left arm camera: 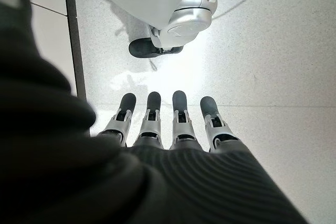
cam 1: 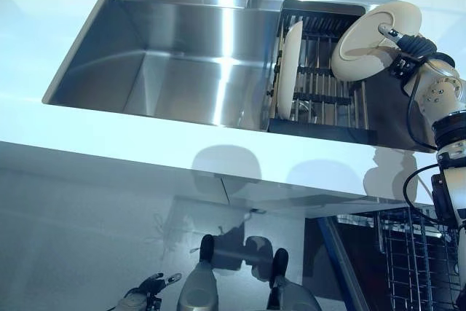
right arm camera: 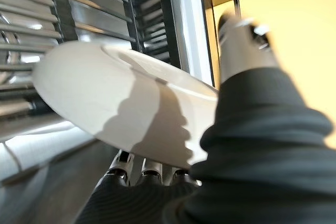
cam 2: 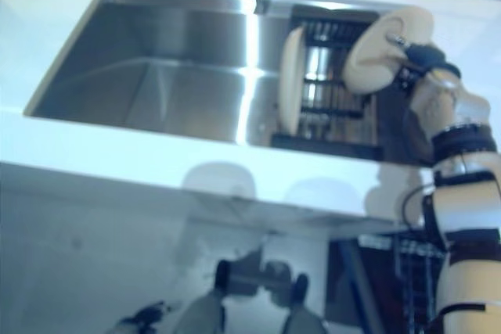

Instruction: Take plates into dishwasher

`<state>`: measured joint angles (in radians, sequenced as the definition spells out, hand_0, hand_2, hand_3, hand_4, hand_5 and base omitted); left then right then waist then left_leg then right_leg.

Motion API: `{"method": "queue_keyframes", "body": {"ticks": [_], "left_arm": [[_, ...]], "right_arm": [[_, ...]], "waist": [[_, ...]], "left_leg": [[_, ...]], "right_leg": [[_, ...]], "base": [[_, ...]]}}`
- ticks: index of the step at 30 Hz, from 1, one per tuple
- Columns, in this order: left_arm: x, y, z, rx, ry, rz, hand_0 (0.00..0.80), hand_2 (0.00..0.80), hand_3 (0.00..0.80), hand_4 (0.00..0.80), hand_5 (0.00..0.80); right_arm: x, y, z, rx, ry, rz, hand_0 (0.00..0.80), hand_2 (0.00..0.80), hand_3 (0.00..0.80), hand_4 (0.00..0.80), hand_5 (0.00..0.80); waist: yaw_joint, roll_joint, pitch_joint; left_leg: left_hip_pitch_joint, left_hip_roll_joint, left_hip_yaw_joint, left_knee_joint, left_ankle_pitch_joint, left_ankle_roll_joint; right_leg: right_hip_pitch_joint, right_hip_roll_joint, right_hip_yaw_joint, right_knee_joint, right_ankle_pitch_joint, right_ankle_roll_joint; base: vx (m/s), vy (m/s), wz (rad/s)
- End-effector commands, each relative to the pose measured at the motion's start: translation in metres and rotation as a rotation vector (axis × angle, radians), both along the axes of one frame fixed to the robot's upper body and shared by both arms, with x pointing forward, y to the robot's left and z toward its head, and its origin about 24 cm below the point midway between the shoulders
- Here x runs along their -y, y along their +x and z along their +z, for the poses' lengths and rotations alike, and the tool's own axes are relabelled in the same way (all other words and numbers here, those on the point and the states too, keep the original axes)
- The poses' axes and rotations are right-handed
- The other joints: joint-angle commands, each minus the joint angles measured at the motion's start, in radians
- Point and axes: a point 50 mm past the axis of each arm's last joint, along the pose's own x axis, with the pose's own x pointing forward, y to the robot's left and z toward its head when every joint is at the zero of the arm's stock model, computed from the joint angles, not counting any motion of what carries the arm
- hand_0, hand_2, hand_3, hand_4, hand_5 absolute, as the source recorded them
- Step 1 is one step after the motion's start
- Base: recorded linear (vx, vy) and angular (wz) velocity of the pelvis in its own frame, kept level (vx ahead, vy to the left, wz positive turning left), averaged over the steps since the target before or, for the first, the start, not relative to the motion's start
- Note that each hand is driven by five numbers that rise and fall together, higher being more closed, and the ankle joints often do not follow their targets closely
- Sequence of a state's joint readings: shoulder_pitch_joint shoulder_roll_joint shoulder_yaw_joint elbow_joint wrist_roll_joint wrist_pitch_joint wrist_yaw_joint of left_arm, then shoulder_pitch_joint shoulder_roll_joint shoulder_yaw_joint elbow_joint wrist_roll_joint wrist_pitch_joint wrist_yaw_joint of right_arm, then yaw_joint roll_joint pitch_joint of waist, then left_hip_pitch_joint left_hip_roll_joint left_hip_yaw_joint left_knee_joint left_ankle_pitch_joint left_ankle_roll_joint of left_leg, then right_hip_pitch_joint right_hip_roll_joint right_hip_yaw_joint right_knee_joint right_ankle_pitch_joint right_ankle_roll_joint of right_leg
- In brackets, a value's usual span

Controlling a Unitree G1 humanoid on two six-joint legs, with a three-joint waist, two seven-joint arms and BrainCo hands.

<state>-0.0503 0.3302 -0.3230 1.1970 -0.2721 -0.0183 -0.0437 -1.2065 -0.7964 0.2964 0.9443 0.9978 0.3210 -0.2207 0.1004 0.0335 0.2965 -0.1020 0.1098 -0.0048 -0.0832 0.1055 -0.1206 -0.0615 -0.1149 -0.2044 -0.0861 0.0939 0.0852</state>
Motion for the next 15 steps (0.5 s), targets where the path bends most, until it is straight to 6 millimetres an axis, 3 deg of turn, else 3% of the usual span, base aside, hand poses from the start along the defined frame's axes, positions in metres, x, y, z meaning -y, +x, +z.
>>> {"method": "queue_keyframes", "body": {"ticks": [1, 15], "left_arm": [[0.001, 0.007, 0.001, 0.003, 0.003, -0.034, 0.000, 0.000, 0.000, 0.000, 0.000], [0.000, 0.007, 0.002, 0.006, 0.007, -0.038, 0.000, 0.000, 0.000, 0.000, 0.000]], "right_arm": [[-0.012, -0.001, 0.041, 0.114, -0.064, 0.052, 0.800, 0.800, 0.800, 0.800, 0.800], [0.006, -0.008, 0.055, 0.119, -0.213, -0.101, 0.800, 0.800, 0.800, 0.800, 0.800]], "waist": [[0.015, -0.039, 0.006], [0.017, -0.043, -0.008]], "left_leg": [[-0.026, -0.010, -0.001, -0.004, 0.007, -0.003], [-0.015, -0.011, -0.001, -0.004, 0.006, -0.002]], "right_leg": [[-0.032, -0.079, -0.011, -0.001, 0.048, 0.048], [-0.022, -0.077, -0.011, -0.001, 0.047, 0.052]], "base": [[0.000, 0.000, 0.00], [0.000, 0.000, 0.00]]}}
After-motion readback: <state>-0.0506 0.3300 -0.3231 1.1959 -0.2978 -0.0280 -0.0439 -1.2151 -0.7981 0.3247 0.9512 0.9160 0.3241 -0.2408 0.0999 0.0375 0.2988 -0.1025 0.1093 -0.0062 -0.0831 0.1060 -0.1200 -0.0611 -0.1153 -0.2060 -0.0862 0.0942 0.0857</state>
